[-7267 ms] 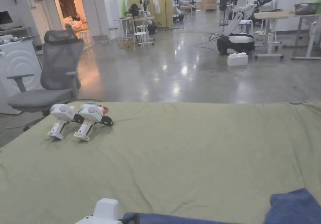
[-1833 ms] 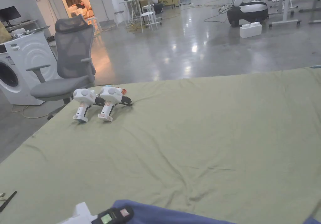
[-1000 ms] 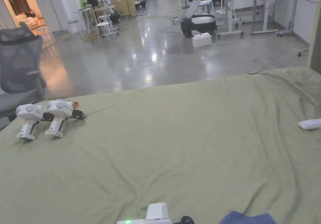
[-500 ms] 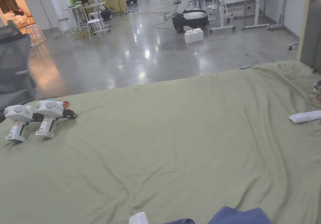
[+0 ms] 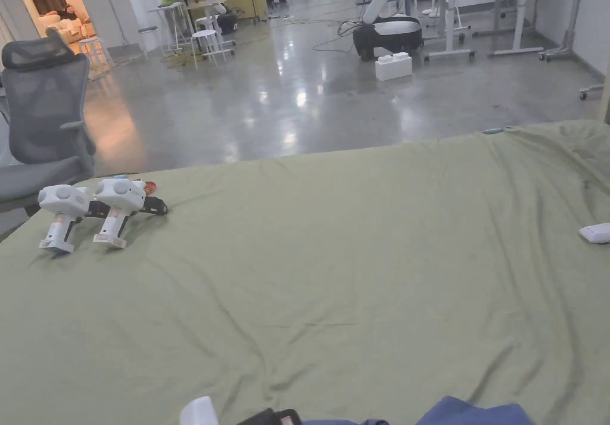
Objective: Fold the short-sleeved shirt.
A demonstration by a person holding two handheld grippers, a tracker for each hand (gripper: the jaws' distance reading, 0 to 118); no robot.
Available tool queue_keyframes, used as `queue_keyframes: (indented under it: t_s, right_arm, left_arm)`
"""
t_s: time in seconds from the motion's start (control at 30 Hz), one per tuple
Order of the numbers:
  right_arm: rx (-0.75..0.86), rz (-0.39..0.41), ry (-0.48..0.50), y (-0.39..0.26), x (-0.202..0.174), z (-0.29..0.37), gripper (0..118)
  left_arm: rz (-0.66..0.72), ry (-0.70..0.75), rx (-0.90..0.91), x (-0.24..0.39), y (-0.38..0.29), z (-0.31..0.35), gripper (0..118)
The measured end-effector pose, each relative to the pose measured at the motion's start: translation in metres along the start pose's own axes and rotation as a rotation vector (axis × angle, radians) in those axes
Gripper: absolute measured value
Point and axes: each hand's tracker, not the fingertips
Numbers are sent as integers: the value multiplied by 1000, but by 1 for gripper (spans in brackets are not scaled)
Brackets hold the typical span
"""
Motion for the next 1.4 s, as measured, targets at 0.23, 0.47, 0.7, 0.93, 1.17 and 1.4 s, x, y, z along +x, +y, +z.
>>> queue_keyframes:
  t_s: [0.23,0.47,0.7,0.93,1.17,1.4]
  right_arm:
    - [-38,17,31,-5,-7,-4,0]
    - [-36,34,2,-2,-6,4,0]
    - [-27,-25,-2,-3,2,5,0]
    - [-39,-4,36,-9,-1,-6,0]
    - [-54,-42,62,-16,-4,-5,0]
    - [-47,-7,25,-20,4,11,0]
  left_arm:
    - [314,-34,3,-72,2,14,91]
    - [416,-91,-60,-62,-30,-40,28]
    - [313,-58,11,-56,-10,12,6]
    - [-2,128,126,3,31,108,6]
    - [-64,-9,58,89,-11,49,7]
    - [-209,49,-145,144,-70,-86,7]
